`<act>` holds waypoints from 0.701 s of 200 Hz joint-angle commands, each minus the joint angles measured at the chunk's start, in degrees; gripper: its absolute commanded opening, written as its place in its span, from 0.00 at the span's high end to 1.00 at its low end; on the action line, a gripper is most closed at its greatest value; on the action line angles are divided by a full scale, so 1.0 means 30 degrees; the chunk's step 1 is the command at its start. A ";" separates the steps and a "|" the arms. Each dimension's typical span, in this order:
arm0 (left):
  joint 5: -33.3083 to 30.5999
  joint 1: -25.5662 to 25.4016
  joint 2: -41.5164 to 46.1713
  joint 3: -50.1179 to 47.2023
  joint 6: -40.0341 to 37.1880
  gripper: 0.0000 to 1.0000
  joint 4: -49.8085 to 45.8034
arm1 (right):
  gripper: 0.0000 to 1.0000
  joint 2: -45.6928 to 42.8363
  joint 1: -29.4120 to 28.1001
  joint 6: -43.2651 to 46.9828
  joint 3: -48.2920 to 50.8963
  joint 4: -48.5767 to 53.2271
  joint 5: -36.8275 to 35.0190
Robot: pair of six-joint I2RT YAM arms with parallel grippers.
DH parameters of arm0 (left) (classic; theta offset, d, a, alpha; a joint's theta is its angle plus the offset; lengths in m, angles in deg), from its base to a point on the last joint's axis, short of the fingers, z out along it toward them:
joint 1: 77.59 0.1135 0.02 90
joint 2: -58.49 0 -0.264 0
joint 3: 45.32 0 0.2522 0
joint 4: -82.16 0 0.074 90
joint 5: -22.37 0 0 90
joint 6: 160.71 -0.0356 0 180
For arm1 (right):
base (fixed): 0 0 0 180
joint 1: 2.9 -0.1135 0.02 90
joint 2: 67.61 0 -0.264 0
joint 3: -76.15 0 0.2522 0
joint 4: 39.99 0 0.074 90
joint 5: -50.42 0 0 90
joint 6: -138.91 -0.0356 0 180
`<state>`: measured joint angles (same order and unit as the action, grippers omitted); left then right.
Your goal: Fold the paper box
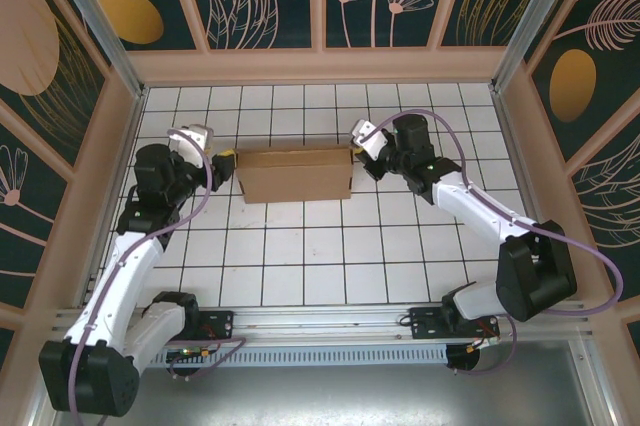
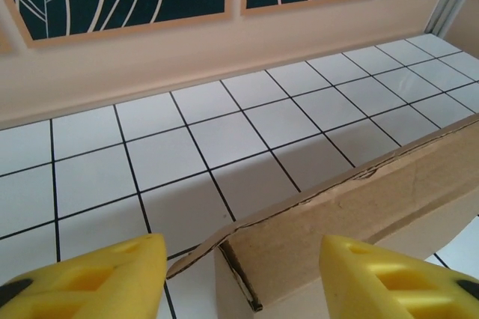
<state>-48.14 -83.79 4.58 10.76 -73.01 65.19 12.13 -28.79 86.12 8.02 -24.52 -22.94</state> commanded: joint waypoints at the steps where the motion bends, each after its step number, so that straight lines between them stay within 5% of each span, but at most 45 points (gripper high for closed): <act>1: -0.0201 -0.0124 -0.1362 0.1870 0.0234 0.35 0.0913 | 0.96 0.0442 0.0244 0.0198 0.0132 -0.0013 0.0079; 31: -0.0529 -0.0161 -0.1785 0.2580 -0.1715 0.31 0.1217 | 0.95 0.0612 0.0475 -0.0296 0.0135 -0.0360 0.0406; 53: 0.0960 -0.0161 -0.1961 0.3237 -0.7020 0.31 0.0005 | 0.94 0.0809 0.0661 -0.0648 -0.0153 -0.0376 0.0509; 84: -0.0276 -0.0168 -0.2755 0.3285 -1.2542 0.32 -0.2167 | 0.91 0.0858 0.0688 -0.0690 -0.0001 -0.0570 0.0662; 140: -0.3772 -0.0132 -0.4487 0.2860 -1.0927 0.42 0.1114 | 0.90 0.1115 0.0495 -0.0435 -0.0446 -0.0105 0.0621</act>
<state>-54.81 -84.14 -8.20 20.34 -104.60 63.69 14.32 -27.15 84.79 7.93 -26.44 -21.45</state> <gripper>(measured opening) 0.578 0.101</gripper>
